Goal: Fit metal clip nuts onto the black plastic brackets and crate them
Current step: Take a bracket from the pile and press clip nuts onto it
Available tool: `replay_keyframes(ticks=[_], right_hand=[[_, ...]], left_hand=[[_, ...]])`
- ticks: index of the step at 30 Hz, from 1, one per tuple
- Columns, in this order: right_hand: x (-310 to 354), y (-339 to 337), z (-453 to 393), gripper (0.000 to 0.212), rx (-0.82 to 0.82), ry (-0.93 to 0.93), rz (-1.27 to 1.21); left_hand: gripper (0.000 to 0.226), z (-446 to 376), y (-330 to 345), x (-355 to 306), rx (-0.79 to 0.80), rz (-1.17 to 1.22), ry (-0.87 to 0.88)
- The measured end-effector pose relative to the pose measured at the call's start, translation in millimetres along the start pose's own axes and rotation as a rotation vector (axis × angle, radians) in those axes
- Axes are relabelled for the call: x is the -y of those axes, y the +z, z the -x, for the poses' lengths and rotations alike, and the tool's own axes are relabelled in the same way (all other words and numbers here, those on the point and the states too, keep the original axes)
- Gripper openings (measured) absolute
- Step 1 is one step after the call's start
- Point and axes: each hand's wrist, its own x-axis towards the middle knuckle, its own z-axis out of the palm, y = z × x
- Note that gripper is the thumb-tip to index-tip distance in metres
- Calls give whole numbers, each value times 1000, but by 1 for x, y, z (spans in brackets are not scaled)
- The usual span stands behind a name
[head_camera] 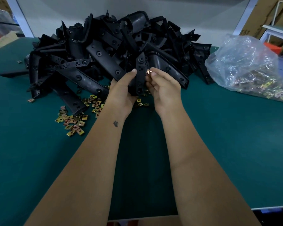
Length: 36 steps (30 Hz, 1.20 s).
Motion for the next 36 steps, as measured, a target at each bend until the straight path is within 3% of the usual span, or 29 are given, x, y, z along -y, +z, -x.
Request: replay_keyframes(ticks=[19, 29, 36], right_hand=[[1, 3, 0, 17, 96, 7, 34], [-1, 1, -2, 18, 124, 22, -98], [-2, 3, -1, 19, 123, -8, 10]], left_hand=[[54, 2, -1, 0, 31, -18, -15], [48, 5, -2, -2, 97, -52, -11], [50, 4, -4, -3, 91, -45, -13]])
